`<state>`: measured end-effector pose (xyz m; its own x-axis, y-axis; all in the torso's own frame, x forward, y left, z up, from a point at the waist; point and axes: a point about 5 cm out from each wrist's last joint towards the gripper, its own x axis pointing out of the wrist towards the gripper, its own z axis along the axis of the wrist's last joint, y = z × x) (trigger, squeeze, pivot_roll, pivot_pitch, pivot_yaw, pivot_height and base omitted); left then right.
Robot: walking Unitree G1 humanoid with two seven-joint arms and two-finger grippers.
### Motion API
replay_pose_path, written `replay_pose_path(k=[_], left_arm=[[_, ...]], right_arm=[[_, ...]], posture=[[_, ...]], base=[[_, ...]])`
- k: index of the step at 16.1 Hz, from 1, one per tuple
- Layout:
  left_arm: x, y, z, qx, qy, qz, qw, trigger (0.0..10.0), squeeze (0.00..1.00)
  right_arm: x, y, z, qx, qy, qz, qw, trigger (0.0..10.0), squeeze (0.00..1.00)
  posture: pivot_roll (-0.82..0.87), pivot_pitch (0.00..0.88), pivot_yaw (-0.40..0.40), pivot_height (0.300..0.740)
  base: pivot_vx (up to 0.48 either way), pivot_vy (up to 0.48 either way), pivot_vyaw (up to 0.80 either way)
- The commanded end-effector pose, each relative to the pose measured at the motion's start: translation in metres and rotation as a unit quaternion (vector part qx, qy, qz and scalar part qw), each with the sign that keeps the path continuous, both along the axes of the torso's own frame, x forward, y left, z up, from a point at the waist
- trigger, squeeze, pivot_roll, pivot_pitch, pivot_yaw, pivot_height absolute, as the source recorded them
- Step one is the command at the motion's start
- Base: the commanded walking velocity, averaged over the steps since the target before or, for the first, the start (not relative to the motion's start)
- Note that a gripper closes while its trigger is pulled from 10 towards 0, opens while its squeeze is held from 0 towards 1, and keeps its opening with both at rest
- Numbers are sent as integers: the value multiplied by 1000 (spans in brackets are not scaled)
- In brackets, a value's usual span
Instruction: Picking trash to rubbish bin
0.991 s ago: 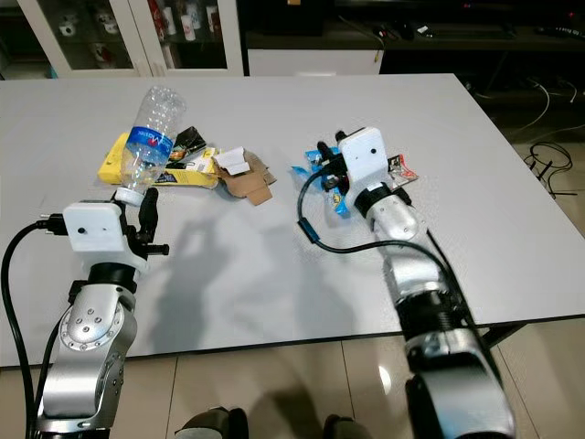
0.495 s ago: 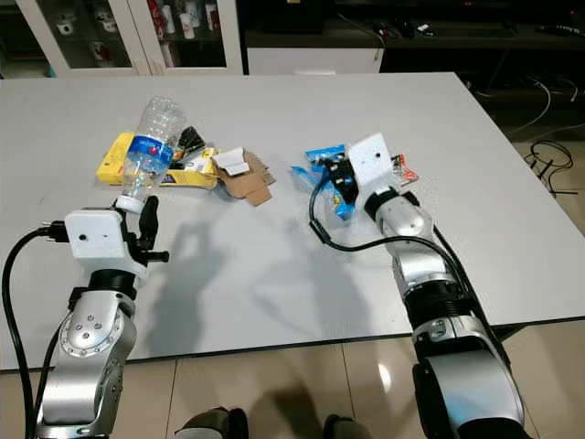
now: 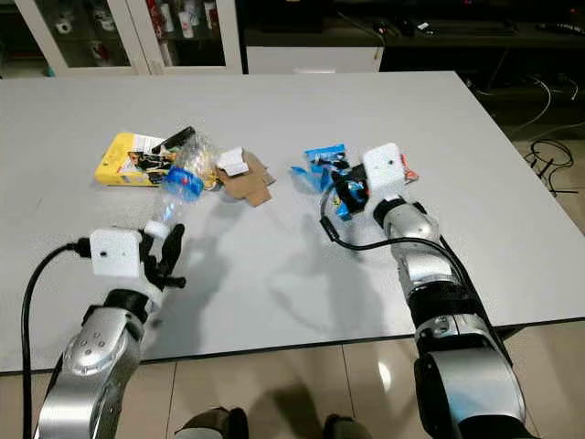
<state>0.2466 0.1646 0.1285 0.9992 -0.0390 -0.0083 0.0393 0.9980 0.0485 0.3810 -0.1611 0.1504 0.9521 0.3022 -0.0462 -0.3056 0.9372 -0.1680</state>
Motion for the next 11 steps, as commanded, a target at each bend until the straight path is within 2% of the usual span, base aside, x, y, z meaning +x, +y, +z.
replay_pose_path(k=[1, 3, 6, 8, 9, 10, 11], left_arm=[[-3, -2, 3, 0, 0, -11, 1000, 10000, 0], [-4, -3, 3, 0, 4, -14, 1000, 10000, 0], [-7, -1, 7, 0, -1, -14, 1000, 10000, 0], [-8, -1, 3, 4, 16, -18, 1000, 10000, 0], [-10, -1, 3, 7, 20, -21, 1000, 10000, 0], [-12, 0, 1, 7, 25, -18, 999, 10000, 0], [-13, 0, 0, 7, 29, -17, 999, 10000, 0]], right_arm=[[3, -3, 5, 27, -3, -10, 1000, 10000, 1000], [3, -6, 7, 20, -8, -20, 1000, 10000, 1000], [2, -5, 0, 47, 16, -24, 998, 10000, 1000], [0, -5, -9, 29, 40, -28, 998, 10000, 1000], [0, -5, -13, 28, 50, -30, 998, 10000, 659], [0, -6, -14, 33, 57, -32, 997, 10000, 0], [0, -6, -16, 34, 61, -34, 997, 10000, 0]], posture=[[37, 135, 18, 740], [39, 139, 19, 740], [38, 151, 23, 740], [42, 156, 25, 740], [49, 160, 29, 740], [49, 160, 29, 740], [49, 160, 29, 740]], base=[[0, 0, 0], [0, 0, 0], [0, 0, 0], [0, 0, 0], [0, 0, 0], [0, 0, 0], [0, 0, 0]])
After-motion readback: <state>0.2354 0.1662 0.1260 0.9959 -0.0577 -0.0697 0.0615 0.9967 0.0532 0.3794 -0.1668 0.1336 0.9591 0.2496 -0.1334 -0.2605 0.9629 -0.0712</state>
